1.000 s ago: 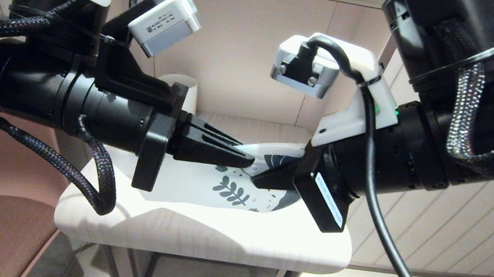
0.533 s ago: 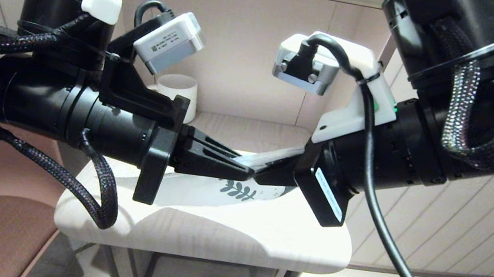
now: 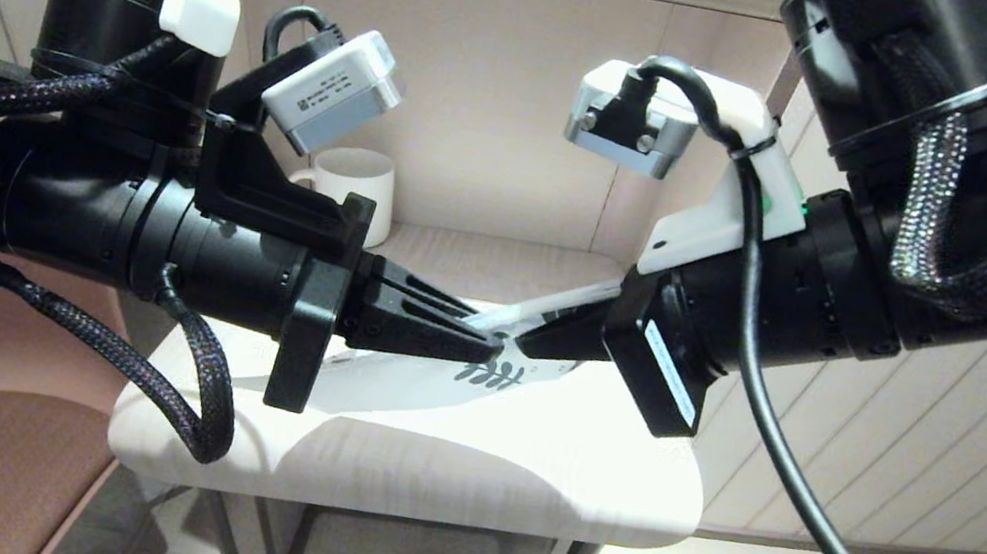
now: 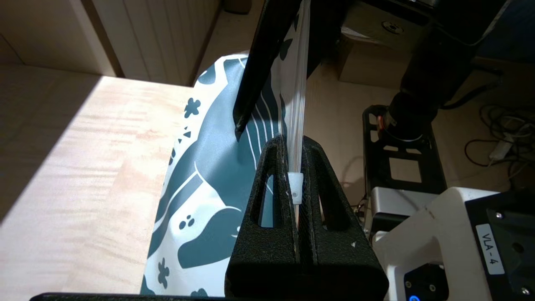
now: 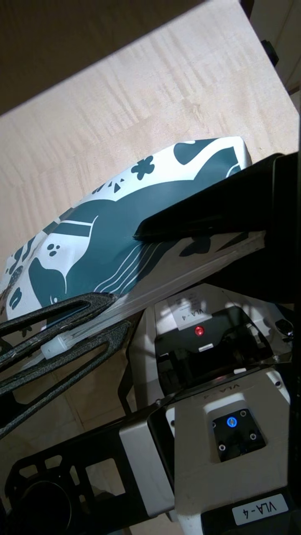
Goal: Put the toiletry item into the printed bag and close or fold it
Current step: Open the storage bag
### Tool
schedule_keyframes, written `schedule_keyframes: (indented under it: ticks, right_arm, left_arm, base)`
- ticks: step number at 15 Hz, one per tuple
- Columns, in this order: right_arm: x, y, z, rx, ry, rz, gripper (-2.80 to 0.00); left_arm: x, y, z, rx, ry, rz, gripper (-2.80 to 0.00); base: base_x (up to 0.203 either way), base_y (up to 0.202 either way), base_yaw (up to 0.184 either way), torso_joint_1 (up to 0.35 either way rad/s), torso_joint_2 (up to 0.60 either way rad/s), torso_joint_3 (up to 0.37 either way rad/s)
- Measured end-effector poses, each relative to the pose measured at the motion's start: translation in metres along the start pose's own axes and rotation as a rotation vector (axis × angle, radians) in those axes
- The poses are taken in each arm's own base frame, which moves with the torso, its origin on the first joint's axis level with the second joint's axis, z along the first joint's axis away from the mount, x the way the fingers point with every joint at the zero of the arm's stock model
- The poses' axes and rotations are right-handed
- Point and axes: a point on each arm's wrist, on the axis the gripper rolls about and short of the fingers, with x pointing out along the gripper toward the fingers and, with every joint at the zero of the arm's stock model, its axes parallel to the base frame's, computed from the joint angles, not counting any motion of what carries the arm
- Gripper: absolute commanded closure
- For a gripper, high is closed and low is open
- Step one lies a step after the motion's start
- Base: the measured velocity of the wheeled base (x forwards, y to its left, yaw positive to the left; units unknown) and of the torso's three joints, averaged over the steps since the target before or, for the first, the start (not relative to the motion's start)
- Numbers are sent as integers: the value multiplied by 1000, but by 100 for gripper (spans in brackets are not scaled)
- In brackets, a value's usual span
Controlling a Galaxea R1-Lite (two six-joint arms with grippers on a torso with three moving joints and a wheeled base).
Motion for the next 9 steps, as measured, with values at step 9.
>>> schedule_keyframes:
  ticks: [9]
  right_arm:
    - [-12, -13, -1, 25, -24, -39, 0]
  left_arm:
    - [-18, 9, -17, -32, 24, 58, 0]
  base:
    - [0, 0, 0, 0, 0, 0]
